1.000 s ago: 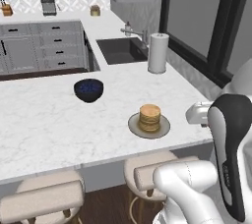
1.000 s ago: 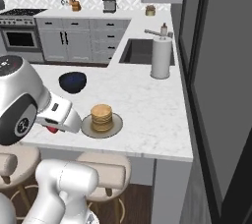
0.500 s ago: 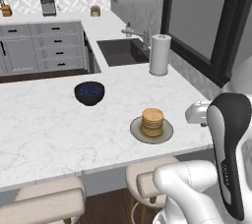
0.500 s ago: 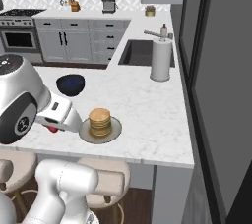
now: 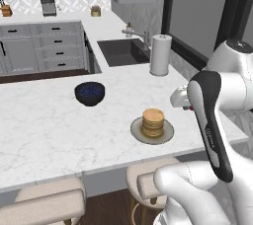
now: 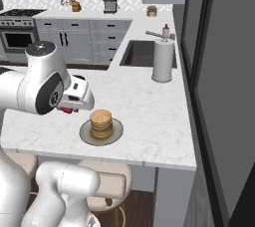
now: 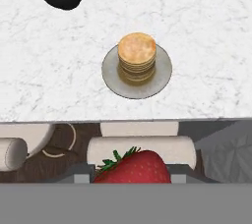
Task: Take the strawberry from the fridge and place it on top of the pancake, located on the dining counter.
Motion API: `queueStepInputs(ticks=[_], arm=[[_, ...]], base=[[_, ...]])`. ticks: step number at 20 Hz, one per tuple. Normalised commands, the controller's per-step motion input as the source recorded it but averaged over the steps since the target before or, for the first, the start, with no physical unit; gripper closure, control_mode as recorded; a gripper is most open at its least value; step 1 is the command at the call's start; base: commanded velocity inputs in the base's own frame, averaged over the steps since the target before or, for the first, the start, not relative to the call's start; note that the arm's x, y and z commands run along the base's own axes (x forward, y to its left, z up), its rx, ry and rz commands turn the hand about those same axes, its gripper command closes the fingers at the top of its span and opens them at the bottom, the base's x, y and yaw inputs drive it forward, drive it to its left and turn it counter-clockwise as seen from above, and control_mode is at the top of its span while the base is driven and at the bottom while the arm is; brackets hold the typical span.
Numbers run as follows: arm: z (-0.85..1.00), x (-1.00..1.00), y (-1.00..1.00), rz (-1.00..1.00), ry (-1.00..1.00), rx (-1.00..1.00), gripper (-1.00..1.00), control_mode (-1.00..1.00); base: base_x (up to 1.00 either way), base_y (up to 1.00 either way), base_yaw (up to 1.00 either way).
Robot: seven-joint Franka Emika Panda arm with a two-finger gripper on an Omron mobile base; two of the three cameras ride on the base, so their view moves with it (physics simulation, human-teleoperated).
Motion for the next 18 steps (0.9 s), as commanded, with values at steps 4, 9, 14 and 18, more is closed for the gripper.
queueStepInputs(ticks=[4, 9, 14, 18], arm=[[-0.28, 1.0, 0.32, 0.11, 0.0, -0.01, 1.0, -1.0], [-0.76, 1.0, 0.15, 0.06, -0.08, -0.11, 1.0, -1.0], [-0.8, 0.88, -0.13, 0.01, -0.07, -0.17, 1.0, -1.0], [-0.13, 1.0, -0.13, 0.0, 0.16, -0.02, 1.0, -1.0]], base=[[0.0, 0.0, 0.0], [0.0, 0.0, 0.0], [0.0, 0.0, 0.0], [0.0, 0.0, 0.0]])
